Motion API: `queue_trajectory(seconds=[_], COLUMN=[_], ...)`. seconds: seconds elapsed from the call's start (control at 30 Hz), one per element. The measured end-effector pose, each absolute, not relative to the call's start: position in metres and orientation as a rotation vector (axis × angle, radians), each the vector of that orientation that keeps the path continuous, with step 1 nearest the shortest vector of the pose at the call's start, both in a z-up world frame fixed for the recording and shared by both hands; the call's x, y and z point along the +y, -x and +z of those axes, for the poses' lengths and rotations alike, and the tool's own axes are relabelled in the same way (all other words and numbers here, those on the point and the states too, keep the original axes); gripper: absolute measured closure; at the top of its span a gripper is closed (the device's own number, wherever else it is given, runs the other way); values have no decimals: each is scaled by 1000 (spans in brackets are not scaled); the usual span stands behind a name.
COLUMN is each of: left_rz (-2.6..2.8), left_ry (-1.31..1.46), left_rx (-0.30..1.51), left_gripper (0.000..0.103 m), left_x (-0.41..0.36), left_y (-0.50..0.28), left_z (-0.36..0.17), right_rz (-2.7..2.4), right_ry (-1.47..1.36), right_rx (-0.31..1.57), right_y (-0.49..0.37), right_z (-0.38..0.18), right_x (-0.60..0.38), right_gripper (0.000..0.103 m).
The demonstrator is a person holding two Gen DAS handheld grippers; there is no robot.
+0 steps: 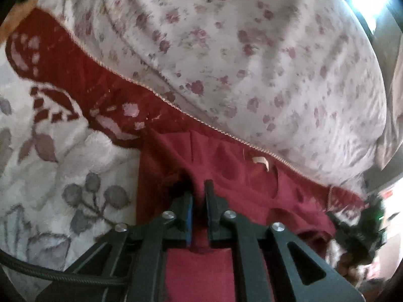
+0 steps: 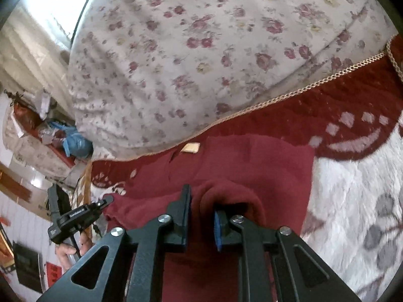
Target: Fold small clothes
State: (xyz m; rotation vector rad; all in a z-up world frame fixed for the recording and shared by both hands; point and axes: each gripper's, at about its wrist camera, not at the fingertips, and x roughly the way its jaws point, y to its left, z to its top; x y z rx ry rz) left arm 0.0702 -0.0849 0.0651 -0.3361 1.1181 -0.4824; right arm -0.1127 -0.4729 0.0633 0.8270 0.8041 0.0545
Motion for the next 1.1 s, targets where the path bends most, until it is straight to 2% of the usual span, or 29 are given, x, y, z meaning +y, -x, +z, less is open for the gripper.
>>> queue_trajectory(seconds=[0.03,0.07,0.13,0.2,0.33,0.43,0.53,0.57,0.6,0.77,0.9,1.1], left_rz=[-489,-493,-482,-448,-456,-429,-419,-411,-406,-418,-442,-343], left_ry=[369,392,386,341,287,258,288,305,317,311,252,141], left_rx=[1128,1128,1098,1038,983,979,986,986,982,976,998,1118], left_gripper=[81,76,53,43,41,40,36,35,34,32,23,23], left_x=[-81,-77,-73,-71,-70,-70,-65,-62,-60,-61,-78,-96], left_y=[-73,-75,-74,-69,-60,-57,-61,-62,-62,-61,-62,-78], left_z=[62,61,67,77,87,85,83,83,83,83,74,30], right_rz=[47,40,27,22,-15,-60,-74,-108,-143,-112,-41,-131], right_ry=[-850,-872,-885,-858,-734,-680,-674,-660,-654,-697,-593,-403], right_rx=[806,804,800,788,739,696,672,652,613,590,719,918], right_y=[112,113,118,122,128,133,134,136,141,150,122,63], right_z=[59,57,58,67,94,105,106,108,112,120,108,66], right_x=[-479,-482,-487,-484,-470,-465,-469,-471,-476,-487,-452,-434], right_gripper=[78,76,76,75,74,66,46,35,33,33,36,38])
